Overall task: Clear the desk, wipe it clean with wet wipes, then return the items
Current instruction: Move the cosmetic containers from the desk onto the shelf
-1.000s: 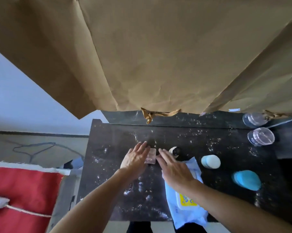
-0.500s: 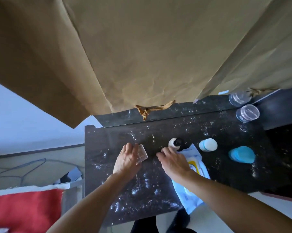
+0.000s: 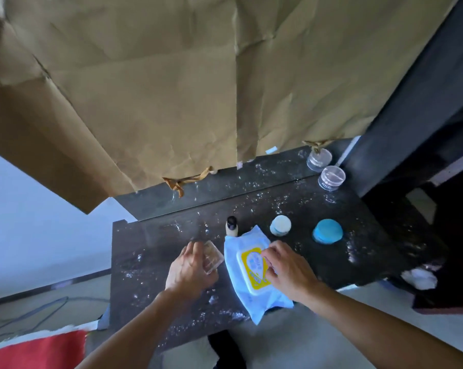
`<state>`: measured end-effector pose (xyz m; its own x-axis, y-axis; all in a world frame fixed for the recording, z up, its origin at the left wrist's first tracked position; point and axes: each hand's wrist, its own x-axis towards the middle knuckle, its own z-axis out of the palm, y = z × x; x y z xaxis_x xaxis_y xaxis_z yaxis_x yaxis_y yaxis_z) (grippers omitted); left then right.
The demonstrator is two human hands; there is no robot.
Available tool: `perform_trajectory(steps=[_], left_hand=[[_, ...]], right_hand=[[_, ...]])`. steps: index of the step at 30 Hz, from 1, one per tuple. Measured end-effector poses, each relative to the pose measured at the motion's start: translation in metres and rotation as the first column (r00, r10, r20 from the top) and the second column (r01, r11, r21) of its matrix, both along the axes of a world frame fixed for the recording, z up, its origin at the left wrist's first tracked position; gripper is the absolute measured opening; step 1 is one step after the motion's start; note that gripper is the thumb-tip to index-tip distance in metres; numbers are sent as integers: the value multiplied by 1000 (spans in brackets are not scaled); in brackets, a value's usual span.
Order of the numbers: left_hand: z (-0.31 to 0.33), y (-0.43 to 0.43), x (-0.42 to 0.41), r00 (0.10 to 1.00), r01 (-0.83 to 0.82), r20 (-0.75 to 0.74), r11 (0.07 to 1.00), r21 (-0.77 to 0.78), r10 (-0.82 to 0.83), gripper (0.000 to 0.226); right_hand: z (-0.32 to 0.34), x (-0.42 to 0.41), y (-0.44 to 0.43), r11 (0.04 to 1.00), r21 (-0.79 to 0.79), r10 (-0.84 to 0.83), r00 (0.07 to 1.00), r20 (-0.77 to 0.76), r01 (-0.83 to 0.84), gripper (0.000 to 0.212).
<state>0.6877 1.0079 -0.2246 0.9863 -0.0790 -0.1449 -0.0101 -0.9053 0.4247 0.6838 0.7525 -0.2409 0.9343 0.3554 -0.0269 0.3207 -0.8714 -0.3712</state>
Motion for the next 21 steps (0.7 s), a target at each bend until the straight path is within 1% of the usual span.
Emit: perform_trajectory(steps=[2,5,8,11,12,17,19,21], left_hand=[[6,-35,-13,999,21,25,1000,-18,-20,59],[18,-95,-28,990,122,76,992,-38,-119,59],[34,-160,-36,967,224,133,974,-40,-216,58],[53,-221,-37,940,309,169,950,-53,-296,59],[59,-239,-36,932,332,170,942,-49,-320,60],[88,-317,-11,834,512,239,859,1,-497,70],[98,-346,7,801,557,259,831,11,-540,71],[107,-375,28,771,580,310,814,18,-556,71]], right_hand=[[5,-20,-36,1000,-10,-29,999,29,29,22],[12,-52,-96,994,-13,-111,991,70,112,16],[20,-78,-157,983,-20,-181,978,102,184,25],[30,-95,-209,958,-8,-283,945,165,288,18],[35,-98,-225,947,3,-318,930,182,323,19],[58,-97,-291,894,-5,-429,861,274,448,30],[65,-87,-315,871,5,-471,833,289,491,32],[71,-72,-339,856,-3,-489,811,320,517,33]])
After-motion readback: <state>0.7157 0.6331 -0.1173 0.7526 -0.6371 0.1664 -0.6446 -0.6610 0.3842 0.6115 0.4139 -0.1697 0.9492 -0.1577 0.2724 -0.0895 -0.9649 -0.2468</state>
